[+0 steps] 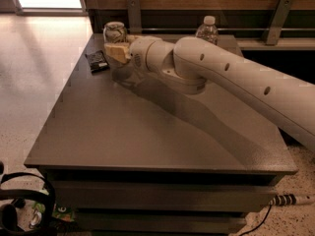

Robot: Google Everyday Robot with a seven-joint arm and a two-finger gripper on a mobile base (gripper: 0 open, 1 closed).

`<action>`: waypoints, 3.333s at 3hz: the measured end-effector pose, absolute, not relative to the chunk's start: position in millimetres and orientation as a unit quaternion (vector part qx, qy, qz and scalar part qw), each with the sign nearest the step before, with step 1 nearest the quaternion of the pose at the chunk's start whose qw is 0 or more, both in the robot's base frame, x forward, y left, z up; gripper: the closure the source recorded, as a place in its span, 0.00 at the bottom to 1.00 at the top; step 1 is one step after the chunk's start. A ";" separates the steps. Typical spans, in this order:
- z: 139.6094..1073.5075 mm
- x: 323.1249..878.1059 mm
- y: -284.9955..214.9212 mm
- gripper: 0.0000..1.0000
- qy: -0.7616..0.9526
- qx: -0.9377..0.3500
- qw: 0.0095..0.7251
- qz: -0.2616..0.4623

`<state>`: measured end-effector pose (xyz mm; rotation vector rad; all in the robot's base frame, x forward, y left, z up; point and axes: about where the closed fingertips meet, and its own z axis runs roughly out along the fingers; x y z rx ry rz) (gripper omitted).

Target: Move 7up can near rxbar chocolate

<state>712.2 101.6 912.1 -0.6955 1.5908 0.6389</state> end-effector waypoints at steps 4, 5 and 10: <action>886.9 767.4 87.5 1.00 0.716 -0.259 0.614 0.207; 879.8 777.6 90.1 1.00 0.716 -0.256 0.614 0.210; 870.8 780.6 107.7 0.13 0.714 -0.259 0.610 0.226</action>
Offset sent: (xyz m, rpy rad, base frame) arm 0.0323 0.0055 -0.0191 -0.0846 0.0071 -0.1450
